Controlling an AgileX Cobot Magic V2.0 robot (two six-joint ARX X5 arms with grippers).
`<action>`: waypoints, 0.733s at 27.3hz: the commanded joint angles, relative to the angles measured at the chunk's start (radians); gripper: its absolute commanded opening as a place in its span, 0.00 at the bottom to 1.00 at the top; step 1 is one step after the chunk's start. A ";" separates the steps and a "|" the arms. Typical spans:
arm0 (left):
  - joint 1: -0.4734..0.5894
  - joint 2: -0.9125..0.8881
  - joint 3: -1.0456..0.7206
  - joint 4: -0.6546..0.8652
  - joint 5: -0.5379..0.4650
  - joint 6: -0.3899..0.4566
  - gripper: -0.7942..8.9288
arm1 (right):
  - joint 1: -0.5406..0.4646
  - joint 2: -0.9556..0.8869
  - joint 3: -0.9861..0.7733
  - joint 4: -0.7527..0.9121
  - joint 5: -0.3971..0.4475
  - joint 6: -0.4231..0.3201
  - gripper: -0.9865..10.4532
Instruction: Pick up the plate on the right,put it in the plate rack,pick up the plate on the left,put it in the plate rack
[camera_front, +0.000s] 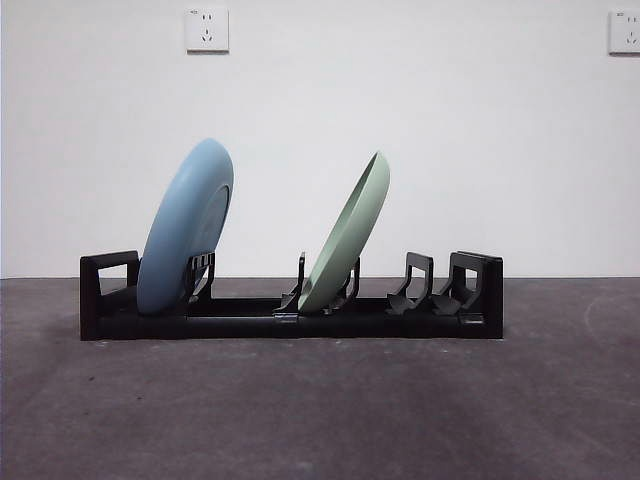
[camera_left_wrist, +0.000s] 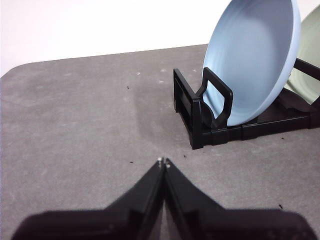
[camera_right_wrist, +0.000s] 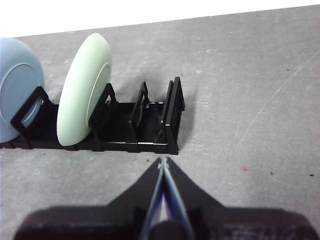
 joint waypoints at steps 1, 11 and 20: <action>0.003 -0.003 -0.017 0.009 0.003 0.011 0.08 | 0.001 -0.003 -0.009 0.005 0.003 0.009 0.09; 0.003 -0.003 -0.017 0.009 0.003 0.011 0.08 | -0.169 -0.377 -0.238 0.174 -0.093 -0.184 0.09; 0.003 -0.003 -0.017 0.009 0.003 0.011 0.08 | -0.196 -0.523 -0.542 0.375 -0.109 -0.120 0.09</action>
